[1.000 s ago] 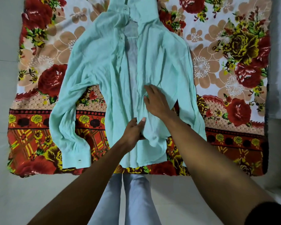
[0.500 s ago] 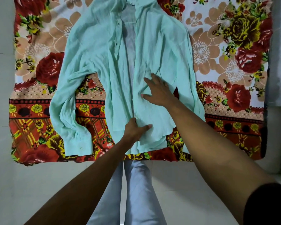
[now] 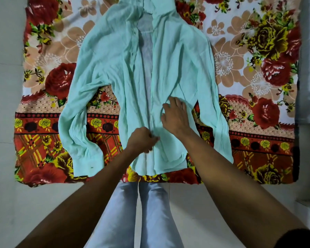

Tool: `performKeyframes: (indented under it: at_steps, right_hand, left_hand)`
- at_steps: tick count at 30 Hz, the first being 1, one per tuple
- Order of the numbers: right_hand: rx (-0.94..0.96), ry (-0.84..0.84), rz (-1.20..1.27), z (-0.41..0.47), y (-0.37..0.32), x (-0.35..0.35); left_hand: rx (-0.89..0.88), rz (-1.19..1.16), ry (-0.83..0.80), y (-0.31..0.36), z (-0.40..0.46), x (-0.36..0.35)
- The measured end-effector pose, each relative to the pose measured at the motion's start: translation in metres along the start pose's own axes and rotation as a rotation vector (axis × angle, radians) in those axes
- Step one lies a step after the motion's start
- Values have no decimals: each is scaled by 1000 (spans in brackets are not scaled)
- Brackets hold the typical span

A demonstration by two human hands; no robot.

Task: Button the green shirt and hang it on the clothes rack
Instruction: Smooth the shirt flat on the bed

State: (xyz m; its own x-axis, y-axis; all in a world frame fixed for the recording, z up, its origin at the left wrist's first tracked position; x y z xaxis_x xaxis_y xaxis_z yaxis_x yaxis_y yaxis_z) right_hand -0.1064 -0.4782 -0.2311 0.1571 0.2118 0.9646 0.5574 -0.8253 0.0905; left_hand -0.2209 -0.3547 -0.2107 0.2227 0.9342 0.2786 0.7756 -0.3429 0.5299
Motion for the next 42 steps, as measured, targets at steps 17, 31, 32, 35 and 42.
performKeyframes:
  at_steps: [17,31,32,35,42]
  right_hand:
    - [-354,-45,1051,91,-89,17]
    - [-424,26,1252,96,-84,15]
    - [-421,51,1223,93,-84,15]
    - [-454,140,1158,87,-83,17]
    - [-564,121,1319,73,-79,29]
  left_hand:
    - [-278,-509,474,-9,80,118]
    - [-183,-466,592,-21,85,127]
    - [-179,-334,574,-19,85,126]
    - [-167,-245,540,-17,86,124]
    - [-186,-640,692,-47,67,129]
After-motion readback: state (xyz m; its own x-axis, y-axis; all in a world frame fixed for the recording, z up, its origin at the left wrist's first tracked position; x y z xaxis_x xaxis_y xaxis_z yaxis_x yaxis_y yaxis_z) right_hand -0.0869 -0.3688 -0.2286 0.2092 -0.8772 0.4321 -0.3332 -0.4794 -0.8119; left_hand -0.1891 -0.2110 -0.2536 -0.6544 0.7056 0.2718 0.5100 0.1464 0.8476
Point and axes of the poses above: each hand's wrist, its own z-axis towards the middle knuckle, its own x-axis out of the back of the hand, y = z × x, the point moved 4 cm from there along z, towards the middle knuckle, and after that the axes turned 12 degrees about -z, right-handed, at the moved point
